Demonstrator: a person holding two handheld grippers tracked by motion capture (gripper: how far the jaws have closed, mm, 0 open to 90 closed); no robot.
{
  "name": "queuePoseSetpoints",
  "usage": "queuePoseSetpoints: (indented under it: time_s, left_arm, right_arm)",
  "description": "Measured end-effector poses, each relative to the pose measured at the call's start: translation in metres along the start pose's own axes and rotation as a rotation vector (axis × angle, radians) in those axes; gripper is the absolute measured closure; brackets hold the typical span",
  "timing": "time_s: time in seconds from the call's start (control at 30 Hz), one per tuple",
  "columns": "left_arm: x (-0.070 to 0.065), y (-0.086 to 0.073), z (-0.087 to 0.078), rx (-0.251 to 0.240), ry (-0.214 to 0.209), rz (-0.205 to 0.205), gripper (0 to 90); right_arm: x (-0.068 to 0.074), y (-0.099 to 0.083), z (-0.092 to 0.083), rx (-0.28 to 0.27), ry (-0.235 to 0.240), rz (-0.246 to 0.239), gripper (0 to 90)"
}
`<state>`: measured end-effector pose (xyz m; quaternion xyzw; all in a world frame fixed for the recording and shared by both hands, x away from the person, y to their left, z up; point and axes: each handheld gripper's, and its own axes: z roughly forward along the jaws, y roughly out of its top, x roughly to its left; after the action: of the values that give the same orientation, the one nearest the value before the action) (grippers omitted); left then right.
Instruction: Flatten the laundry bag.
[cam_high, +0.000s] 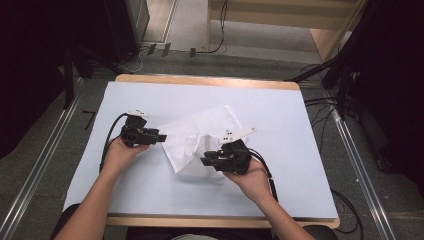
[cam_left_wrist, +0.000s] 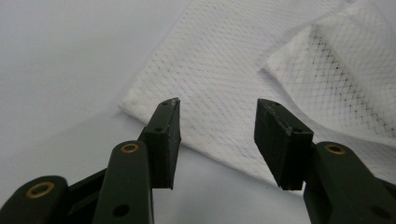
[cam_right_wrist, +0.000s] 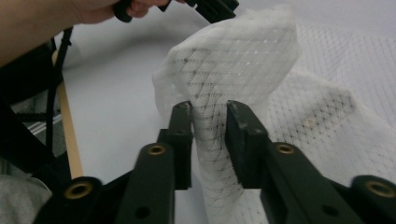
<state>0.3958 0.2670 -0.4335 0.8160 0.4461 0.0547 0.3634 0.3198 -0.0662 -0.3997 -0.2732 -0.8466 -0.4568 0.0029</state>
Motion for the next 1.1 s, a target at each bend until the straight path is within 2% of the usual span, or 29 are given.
queuePoseSetpoints:
  time_s: [0.07, 0.23, 0.3, 0.4, 0.6, 0.87, 1.1]
  left_arm:
    - [0.0, 0.0, 0.0, 0.001, 0.003, -0.004, 51.7]
    - [0.0, 0.0, 0.0, 0.002, 0.005, -0.004, 51.6]
    - [0.0, 0.0, -0.001, 0.005, 0.006, -0.002, 51.5]
    - [0.0, -0.001, -0.001, 0.007, 0.005, -0.002, 51.3]
    - [0.0, -0.003, -0.001, 0.005, 0.008, -0.004, 50.9]
    - [-0.002, -0.007, -0.003, 0.006, 0.012, 0.005, 50.0]
    - [-0.005, -0.013, -0.006, 0.005, 0.011, -0.003, 49.3]
  right_arm:
    - [0.001, 0.002, -0.006, -0.022, 0.011, -0.005, 64.2]
    - [-0.001, 0.003, -0.012, -0.033, -0.02, -0.017, 64.8]
    - [-0.008, 0.002, -0.012, -0.027, -0.036, 0.0, 65.1]
    - [-0.013, 0.0, -0.01, -0.024, -0.047, -0.004, 65.3]
    - [-0.026, -0.002, -0.007, -0.014, -0.069, 0.02, 65.4]
    - [-0.04, -0.007, 0.005, -0.004, -0.093, 0.007, 63.4]
    - [-0.049, -0.001, 0.028, 0.036, -0.11, 0.018, 61.9]
